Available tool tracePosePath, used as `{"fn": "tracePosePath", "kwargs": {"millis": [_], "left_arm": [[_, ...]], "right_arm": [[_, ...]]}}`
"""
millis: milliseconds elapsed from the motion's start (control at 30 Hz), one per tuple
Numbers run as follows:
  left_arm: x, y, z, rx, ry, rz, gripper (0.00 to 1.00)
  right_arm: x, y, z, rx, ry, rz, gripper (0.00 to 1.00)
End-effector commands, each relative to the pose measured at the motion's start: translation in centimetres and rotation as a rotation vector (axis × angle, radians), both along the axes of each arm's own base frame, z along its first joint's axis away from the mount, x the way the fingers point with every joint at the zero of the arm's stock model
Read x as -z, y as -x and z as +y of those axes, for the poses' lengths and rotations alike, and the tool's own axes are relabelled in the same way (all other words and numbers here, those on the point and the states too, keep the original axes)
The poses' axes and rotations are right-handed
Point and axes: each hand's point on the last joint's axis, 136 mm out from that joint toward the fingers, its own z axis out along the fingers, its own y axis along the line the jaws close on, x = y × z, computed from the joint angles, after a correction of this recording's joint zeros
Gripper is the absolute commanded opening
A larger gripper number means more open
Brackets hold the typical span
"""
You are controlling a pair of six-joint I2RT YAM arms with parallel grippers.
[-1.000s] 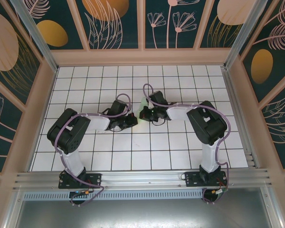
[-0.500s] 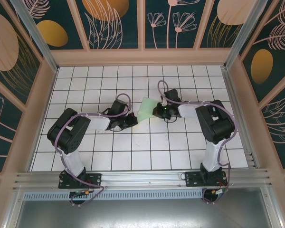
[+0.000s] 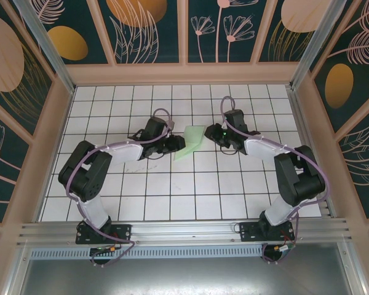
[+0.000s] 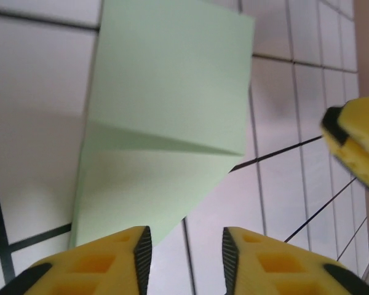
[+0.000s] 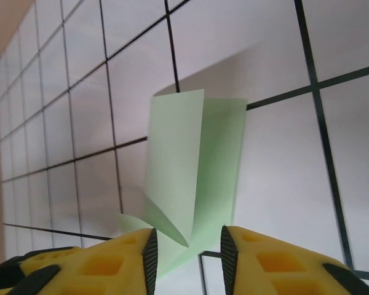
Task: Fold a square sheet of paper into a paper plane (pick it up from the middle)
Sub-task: Fourth fold the wing at the center of the table.
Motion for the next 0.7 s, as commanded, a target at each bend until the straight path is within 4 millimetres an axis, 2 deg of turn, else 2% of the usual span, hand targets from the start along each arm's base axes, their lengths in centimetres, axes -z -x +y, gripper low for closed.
{"fn": "tracePosePath", "kwargs": {"millis": [0, 33, 67, 267, 467, 533, 600, 667], "left_arm": [[-2.6, -1.4, 0.8, -0.034, -0.040, -0.092, 0.42], [-2.5, -1.5, 1.1, -0.041, -0.057, -0.098, 0.44], [-3.8, -1.6, 1.2, -0.041, -0.051, -0.132, 0.47], [-4.7, -2.0, 2.6, -0.066, -0.127, -0.198, 0.62], [-5.9, -3.0, 6.0, -0.186, -0.219, -0.269, 0.85], [-5.4, -2.8, 7.2, -0.221, -0.249, -0.262, 0.93], [-5.7, -2.9, 7.7, -0.238, -0.265, -0.272, 0.98], [-5.9, -2.9, 8.1, -0.250, -0.272, -0.281, 0.98]], "right_arm": [[-0.2, 0.6, 1.1, 0.012, -0.099, 0.037, 0.44], [0.0, 0.8, 1.3, 0.010, -0.112, 0.050, 0.47], [0.1, 0.9, 1.5, 0.007, -0.128, 0.059, 0.50], [1.1, 1.4, 3.6, -0.053, -0.166, 0.088, 0.58], [2.9, 1.4, 5.5, -0.130, -0.154, 0.118, 0.57], [2.7, 1.1, 6.0, -0.164, -0.159, 0.104, 0.56], [2.4, 0.8, 6.5, -0.197, -0.160, 0.089, 0.55], [2.1, 0.8, 7.1, -0.238, -0.173, 0.073, 0.53]]}}
